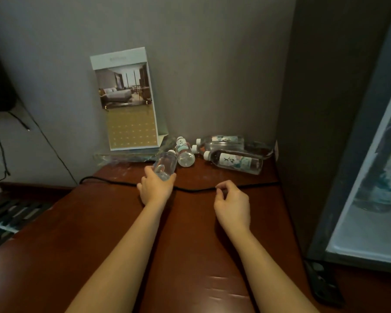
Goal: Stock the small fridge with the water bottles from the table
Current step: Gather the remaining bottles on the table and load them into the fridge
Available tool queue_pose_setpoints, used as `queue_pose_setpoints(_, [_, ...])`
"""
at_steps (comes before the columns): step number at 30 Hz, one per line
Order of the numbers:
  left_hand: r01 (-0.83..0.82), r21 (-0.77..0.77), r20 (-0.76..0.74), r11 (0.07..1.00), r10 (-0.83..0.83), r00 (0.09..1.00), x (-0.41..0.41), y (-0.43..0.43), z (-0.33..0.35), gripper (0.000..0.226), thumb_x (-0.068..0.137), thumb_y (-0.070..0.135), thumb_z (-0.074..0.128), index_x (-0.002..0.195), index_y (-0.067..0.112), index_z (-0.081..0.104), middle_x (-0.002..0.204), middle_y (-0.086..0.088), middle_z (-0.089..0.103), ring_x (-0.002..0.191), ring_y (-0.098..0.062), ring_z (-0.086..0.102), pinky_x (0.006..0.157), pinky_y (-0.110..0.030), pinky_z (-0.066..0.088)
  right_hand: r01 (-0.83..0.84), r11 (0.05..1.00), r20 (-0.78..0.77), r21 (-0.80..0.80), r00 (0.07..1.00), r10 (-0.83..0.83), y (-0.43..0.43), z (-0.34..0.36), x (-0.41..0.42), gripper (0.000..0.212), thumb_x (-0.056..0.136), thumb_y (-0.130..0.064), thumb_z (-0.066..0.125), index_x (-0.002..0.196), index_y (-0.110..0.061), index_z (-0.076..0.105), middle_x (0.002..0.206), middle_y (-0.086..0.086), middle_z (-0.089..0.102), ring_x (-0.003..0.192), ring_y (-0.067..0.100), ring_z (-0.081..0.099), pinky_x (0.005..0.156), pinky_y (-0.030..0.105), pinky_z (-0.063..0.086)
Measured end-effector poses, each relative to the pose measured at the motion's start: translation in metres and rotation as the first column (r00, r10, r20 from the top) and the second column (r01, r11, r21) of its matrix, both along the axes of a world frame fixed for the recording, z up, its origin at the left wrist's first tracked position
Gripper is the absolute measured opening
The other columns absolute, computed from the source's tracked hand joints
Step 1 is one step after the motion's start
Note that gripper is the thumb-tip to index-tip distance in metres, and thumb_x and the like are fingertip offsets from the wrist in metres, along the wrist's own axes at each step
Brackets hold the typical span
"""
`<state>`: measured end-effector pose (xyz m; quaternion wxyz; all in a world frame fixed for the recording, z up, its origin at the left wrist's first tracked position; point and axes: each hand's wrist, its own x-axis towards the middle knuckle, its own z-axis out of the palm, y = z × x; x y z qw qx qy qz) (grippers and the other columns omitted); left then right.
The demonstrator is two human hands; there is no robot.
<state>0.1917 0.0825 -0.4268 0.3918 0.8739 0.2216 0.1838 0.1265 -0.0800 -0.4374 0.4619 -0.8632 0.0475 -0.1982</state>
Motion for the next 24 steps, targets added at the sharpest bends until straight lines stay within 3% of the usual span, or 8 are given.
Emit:
queue_pose_setpoints(4, [0.001, 0.164, -0.029, 0.986, 0.004, 1.000, -0.009, 0.005, 0.005, 0.058, 0.074, 0.044, 0.069, 0.116, 0.017, 0.041, 0.117, -0.013, 0.058, 0.112, -0.035, 0.049, 0.086, -0.042, 0.043, -0.011, 1.000, 0.005, 0.008, 1.000, 0.011, 0.003, 0.003, -0.004, 0.012, 0.092, -0.019, 0.051, 0.097, -0.020, 0.062, 0.087, 0.000, 0.065, 0.077, 0.022, 0.062, 0.060, 0.025, 0.040])
queue_pose_setpoints(7, [0.014, 0.256, -0.027, 0.967, -0.007, 1.000, -0.026, 0.004, 0.004, 0.053, 0.073, 0.044, 0.068, 0.109, 0.017, 0.040, 0.110, -0.012, 0.060, 0.105, -0.035, 0.054, 0.080, -0.041, 0.046, -0.053, 0.998, 0.003, 0.045, 0.999, 0.053, 0.007, 0.006, -0.006, 0.011, 0.092, -0.018, 0.051, 0.094, -0.021, 0.062, 0.085, 0.000, 0.064, 0.076, 0.022, 0.062, 0.062, 0.030, 0.046])
queue_pose_setpoints(10, [0.015, 0.248, -0.056, 0.969, -0.001, 0.998, -0.043, 0.007, 0.006, 0.052, 0.072, 0.046, 0.067, 0.108, 0.020, 0.040, 0.100, -0.008, 0.061, 0.096, -0.034, 0.059, 0.070, -0.036, 0.046, -0.096, 0.989, -0.034, 0.108, 0.994, 0.100, 0.012, 0.007, -0.009, 0.011, 0.091, -0.017, 0.051, 0.092, -0.021, 0.061, 0.083, 0.000, 0.064, 0.078, 0.021, 0.062, 0.069, 0.034, 0.052])
queue_pose_setpoints(14, [0.004, 0.080, -0.101, 0.997, 0.004, 0.995, -0.058, 0.014, 0.005, 0.047, 0.069, 0.049, 0.066, 0.097, 0.020, 0.041, 0.092, -0.002, 0.058, 0.084, -0.029, 0.058, 0.064, -0.031, 0.041, -0.161, 0.970, -0.066, 0.180, 0.982, 0.175, 0.017, 0.006, -0.015, 0.009, 0.092, -0.017, 0.051, 0.096, -0.020, 0.059, 0.083, 0.002, 0.067, 0.079, 0.017, 0.062, 0.073, 0.033, 0.052])
queue_pose_setpoints(19, [0.018, -0.225, 0.061, 0.974, -0.004, 0.998, -0.061, 0.022, 0.003, 0.039, 0.065, 0.044, 0.069, 0.077, 0.017, 0.044, 0.079, -0.003, 0.061, 0.069, -0.022, 0.056, 0.059, -0.032, 0.040, -0.226, 0.925, -0.067, 0.305, 0.964, 0.257, 0.026, 0.008, -0.018, 0.008, 0.092, -0.020, 0.053, 0.099, -0.021, 0.056, 0.084, 0.005, 0.068, 0.079, 0.022, 0.065, 0.080, 0.043, 0.055])
queue_pose_setpoints(22, [0.163, -0.485, 0.172, 0.859, -0.088, 0.981, -0.063, 0.016, 0.005, 0.034, 0.072, 0.037, 0.069, 0.075, 0.015, 0.044, 0.079, -0.008, 0.061, 0.063, -0.022, 0.057, 0.057, -0.031, 0.040, -0.211, 0.886, -0.112, 0.413, 0.954, 0.280, 0.027, 0.009, -0.019, 0.016, 0.093, -0.025, 0.051, 0.108, -0.019, 0.054, 0.090, 0.004, 0.066, 0.085, 0.023, 0.065, 0.085, 0.045, 0.054])
queue_pose_setpoints(24, [0.243, -0.601, 0.164, 0.761, -0.180, 0.970, -0.067, 0.006, 0.009, 0.025, 0.080, 0.032, 0.065, 0.081, 0.014, 0.047, 0.077, -0.008, 0.062, 0.059, -0.019, 0.058, 0.055, -0.028, 0.041, -0.185, 0.832, -0.149, 0.524, 0.941, 0.303, 0.026, 0.011, -0.020, 0.026, 0.094, -0.031, 0.049, 0.117, -0.018, 0.048, 0.099, 0.005, 0.064, 0.088, 0.021, 0.065, 0.084, 0.040, 0.055])
